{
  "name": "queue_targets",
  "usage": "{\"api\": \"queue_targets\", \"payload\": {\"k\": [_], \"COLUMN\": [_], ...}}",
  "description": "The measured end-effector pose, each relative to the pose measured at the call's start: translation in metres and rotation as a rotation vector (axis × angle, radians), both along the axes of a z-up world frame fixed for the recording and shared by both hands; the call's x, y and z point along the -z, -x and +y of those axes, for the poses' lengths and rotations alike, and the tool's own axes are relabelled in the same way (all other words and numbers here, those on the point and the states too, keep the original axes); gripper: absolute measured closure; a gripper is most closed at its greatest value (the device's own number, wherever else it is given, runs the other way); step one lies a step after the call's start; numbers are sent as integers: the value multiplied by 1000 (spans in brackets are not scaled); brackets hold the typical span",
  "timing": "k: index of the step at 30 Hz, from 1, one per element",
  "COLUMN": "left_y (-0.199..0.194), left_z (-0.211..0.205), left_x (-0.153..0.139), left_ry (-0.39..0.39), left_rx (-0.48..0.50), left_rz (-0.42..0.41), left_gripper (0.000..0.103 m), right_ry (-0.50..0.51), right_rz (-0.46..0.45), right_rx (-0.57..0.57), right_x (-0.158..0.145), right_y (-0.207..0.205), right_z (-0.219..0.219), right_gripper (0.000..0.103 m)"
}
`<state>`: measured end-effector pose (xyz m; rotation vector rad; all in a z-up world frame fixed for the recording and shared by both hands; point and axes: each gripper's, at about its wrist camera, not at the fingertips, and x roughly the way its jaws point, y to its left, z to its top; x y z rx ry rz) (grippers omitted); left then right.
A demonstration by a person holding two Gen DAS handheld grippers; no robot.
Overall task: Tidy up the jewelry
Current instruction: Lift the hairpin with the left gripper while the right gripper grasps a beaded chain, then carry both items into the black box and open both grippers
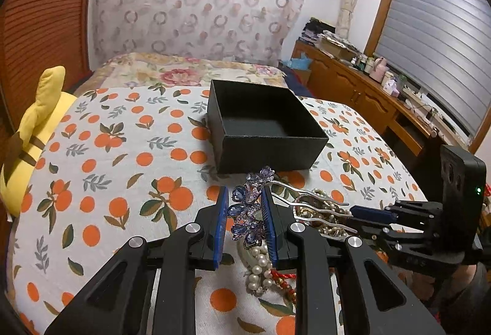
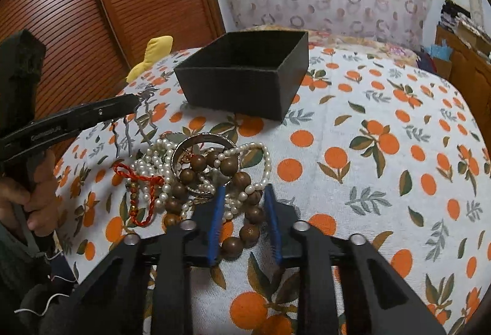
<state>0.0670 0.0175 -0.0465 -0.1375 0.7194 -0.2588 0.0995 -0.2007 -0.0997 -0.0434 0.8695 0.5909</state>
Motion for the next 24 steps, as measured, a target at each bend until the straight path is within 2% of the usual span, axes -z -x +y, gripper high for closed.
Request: {"api": "queue_targets", "payload": {"k": [4, 12, 24], "left_y": [0, 1, 8], "left_z": [0, 1, 4], "left_x": [0, -1, -20], "left_ry": [-2, -2, -13], "left_rx": [0, -5, -23], "left_rz": [-1, -8, -63], "left_gripper": [83, 83, 83], "right_ry": [-12, -37, -66], "right_rz": [-5, -58, -211], "right_rx": [0, -11, -35], "right_x": [-2, -16, -81], "right_y": [-1, 2, 19], "right_z": [-1, -1, -1], "right_gripper": [97, 97, 97]}}
